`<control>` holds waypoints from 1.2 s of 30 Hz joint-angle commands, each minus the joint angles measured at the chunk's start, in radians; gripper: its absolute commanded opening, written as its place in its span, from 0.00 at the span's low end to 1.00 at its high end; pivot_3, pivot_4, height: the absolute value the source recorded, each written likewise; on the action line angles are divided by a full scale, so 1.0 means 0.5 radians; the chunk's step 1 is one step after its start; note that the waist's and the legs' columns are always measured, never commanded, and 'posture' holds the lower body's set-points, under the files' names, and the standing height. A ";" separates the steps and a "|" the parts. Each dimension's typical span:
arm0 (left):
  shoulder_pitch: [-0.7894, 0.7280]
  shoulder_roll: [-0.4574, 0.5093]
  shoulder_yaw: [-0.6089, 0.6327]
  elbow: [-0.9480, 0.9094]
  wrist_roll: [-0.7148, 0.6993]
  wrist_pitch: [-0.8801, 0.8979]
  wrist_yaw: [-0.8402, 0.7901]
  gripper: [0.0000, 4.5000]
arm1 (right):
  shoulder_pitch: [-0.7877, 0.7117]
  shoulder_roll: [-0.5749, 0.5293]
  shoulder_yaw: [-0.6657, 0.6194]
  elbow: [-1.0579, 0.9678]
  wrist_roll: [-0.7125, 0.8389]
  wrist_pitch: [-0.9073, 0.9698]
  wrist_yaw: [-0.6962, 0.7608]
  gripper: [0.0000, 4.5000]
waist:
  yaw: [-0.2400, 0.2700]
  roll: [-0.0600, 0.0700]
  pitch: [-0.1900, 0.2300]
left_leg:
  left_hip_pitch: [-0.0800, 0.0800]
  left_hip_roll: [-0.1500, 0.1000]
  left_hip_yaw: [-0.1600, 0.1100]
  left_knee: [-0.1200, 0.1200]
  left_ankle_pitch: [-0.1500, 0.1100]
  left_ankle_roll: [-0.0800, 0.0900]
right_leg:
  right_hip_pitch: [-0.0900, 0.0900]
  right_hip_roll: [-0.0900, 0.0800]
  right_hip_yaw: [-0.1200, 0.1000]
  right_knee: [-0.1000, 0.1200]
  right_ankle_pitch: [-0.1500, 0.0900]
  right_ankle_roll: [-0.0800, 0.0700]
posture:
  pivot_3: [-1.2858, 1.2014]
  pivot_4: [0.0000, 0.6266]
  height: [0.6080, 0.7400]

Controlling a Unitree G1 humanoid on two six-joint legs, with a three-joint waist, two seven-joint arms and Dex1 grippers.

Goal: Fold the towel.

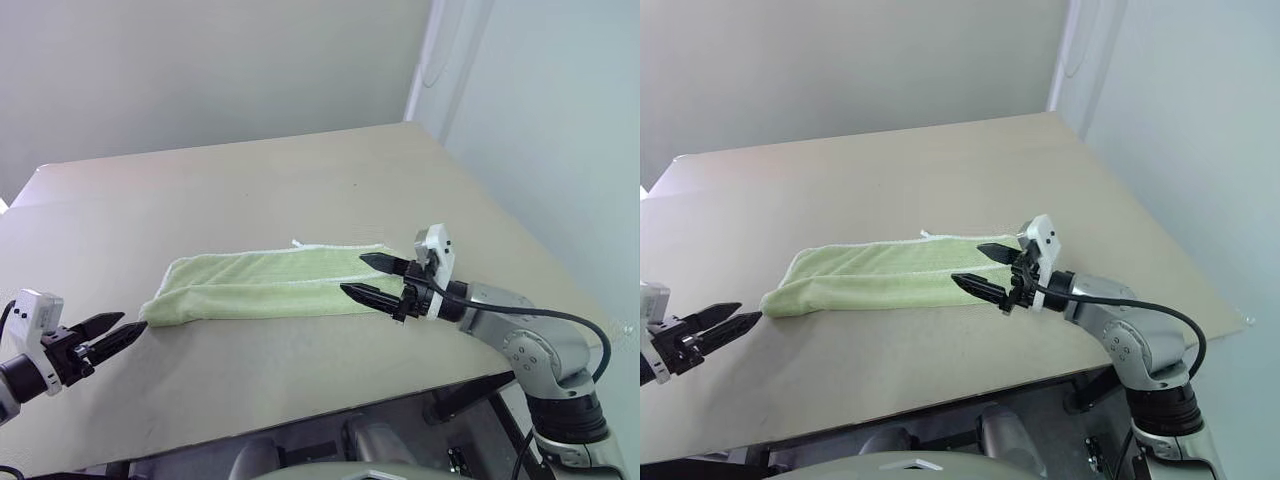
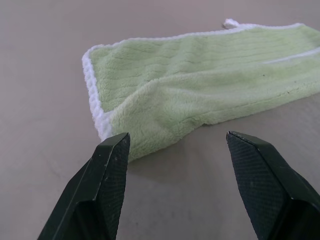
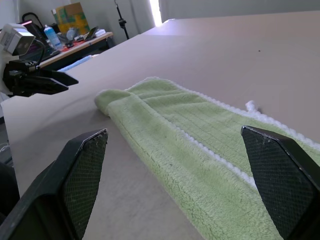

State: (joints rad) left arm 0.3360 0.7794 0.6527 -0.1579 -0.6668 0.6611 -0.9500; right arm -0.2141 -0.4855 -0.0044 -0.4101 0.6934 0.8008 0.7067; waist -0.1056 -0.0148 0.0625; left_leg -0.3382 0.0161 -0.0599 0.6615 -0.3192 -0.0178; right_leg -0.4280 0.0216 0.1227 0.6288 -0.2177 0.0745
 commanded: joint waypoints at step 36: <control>-1.389 0.101 -1.129 1.350 0.652 -0.188 -0.273 0.72 | -0.161 -0.229 -0.091 0.186 -0.280 0.116 -0.283 0.99 | 0.017 -0.001 0.000 | -0.002 -0.002 0.001 -0.004 0.000 0.001 | -0.001 0.000 0.000 0.000 0.000 0.000 | 0.52 0.00 1.00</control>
State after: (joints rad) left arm -0.3430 0.8295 0.1014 0.5176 -0.3561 0.5862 -1.0634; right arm -0.2869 -0.5997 -0.0167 -0.2905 0.5583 0.8675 0.5748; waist -0.0973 -0.0154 0.0627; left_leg -0.3393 0.0152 -0.0595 0.6596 -0.3191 -0.0175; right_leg -0.4284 0.0218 0.1228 0.6286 -0.2175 0.0747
